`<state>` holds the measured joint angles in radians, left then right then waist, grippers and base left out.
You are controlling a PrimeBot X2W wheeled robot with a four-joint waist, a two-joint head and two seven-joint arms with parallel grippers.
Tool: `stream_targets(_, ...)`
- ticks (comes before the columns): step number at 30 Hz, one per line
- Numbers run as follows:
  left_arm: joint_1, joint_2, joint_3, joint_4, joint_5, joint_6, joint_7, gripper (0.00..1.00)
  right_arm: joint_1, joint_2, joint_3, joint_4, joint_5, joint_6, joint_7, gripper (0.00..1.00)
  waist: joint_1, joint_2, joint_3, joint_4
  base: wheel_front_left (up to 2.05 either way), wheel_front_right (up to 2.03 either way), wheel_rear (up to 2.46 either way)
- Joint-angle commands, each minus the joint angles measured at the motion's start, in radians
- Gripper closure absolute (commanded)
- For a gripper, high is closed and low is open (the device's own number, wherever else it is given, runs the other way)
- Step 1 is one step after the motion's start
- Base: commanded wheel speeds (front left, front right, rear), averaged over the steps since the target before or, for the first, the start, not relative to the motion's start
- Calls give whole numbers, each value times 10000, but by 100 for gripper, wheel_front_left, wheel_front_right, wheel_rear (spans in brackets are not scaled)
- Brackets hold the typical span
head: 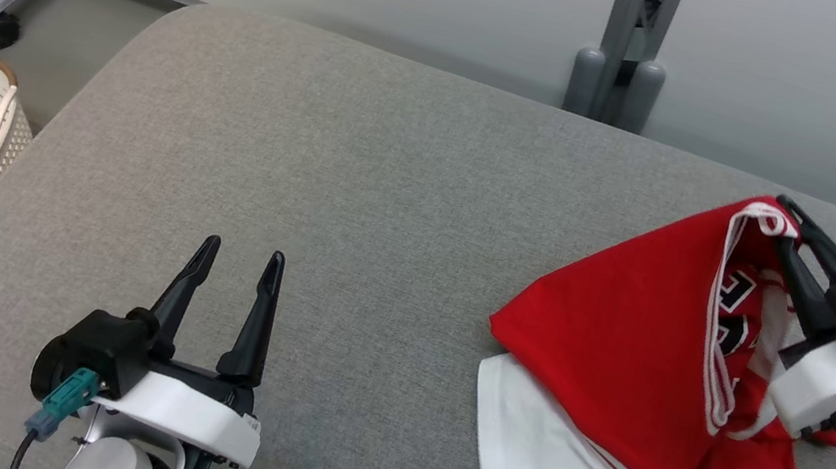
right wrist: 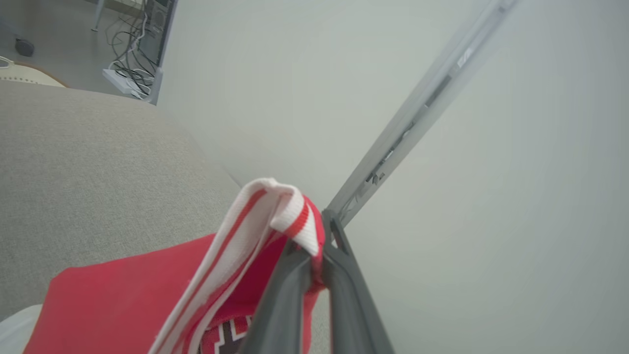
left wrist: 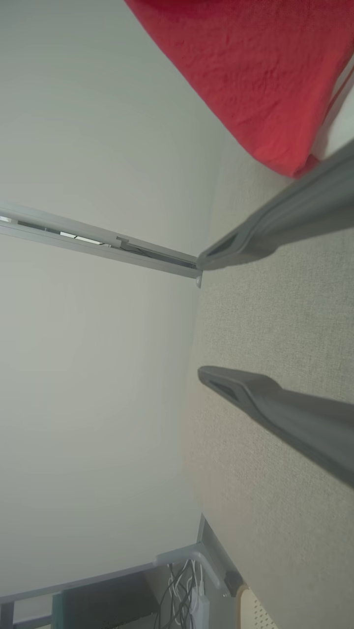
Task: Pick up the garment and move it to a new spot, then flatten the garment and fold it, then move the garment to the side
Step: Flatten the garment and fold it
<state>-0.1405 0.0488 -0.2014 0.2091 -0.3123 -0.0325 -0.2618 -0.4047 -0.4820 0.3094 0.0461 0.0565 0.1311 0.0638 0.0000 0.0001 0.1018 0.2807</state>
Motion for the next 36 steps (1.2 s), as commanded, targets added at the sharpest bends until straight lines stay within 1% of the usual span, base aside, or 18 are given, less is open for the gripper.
stream_targets(1,-131,39,-48,-29,-126,67,-40,0,-558,-335,406,-111,110,-7,221,100,0,-1,233,346,0,0,0)
stream_targets(2,-161,42,-82,-28,-198,77,-40,0,-925,-596,758,-92,154,-7,323,100,0,-1,308,469,0,0,0)
stream_targets(3,-161,42,-82,-28,-198,77,-40,0,-925,-596,758,-92,154,-7,323,100,0,-1,308,469,0,0,0)
stream_targets(4,-200,39,-145,-26,-251,78,-40,0,-1297,-891,1162,-9,149,-7,429,100,0,-1,391,610,0,0,0)
stream_targets(5,-241,37,-205,-18,-298,86,-41,0,-1704,-1183,1730,120,132,-9,522,100,0,-1,462,757,0,0,0)
stream_targets(9,-396,43,-407,-27,-552,182,-40,0,-3500,-1771,3648,1001,486,-9,638,100,0,-1,743,1356,0,0,0)
stream_targets(11,-451,33,-523,-38,-681,226,-40,0,-4415,-1773,4594,1655,768,-9,580,100,0,-1,884,1638,0,0,0)
stream_targets(15,-591,37,-757,-62,-858,288,-41,0,-6087,-1621,6085,3338,1177,-9,326,100,0,-1,1136,2174,0,0,0)
stream_targets(19,-676,37,-949,-84,-1017,332,-40,0,-7242,-1278,7120,5117,1750,-9,71,100,0,-1,1341,2621,0,0,0)
stream_targets(20,-701,37,-983,-89,-1042,352,-41,0,-7434,-1180,7347,5529,1891,-9,29,62,0,-1,1379,2707,0,0,0)
stream_targets(21,-707,36,-989,-95,-1060,373,-40,0,-7548,-1061,7524,5975,2143,-9,136,0,0,-1,1404,2762,0,0,0)
stream_targets(23,-669,31,-971,-123,-1094,424,-40,0,-7771,-835,8074,6662,2471,-7,358,0,0,-1,1449,2789,0,0,0)
stream_targets(27,-581,39,-949,-149,-1098,478,-40,0,-8029,-514,8588,7803,3521,-9,1018,0,0,-1,1461,2779,0,0,0)
stream_targets(29,-584,39,-956,-88,-1066,488,-40,0,-8022,-329,8715,8075,4093,-7,1235,0,0,-1,1389,2752,0,0,0)
stream_targets(32,-626,36,-878,-60,-967,464,-40,0,-8244,-258,8762,8231,4562,-9,896,0,0,-1,1233,2537,0,0,0)
stream_targets(36,-645,40,-729,-83,-773,377,-40,0,-8359,-49,8455,8319,4893,-7,0,0,0,-1,960,2039,0,0,0)
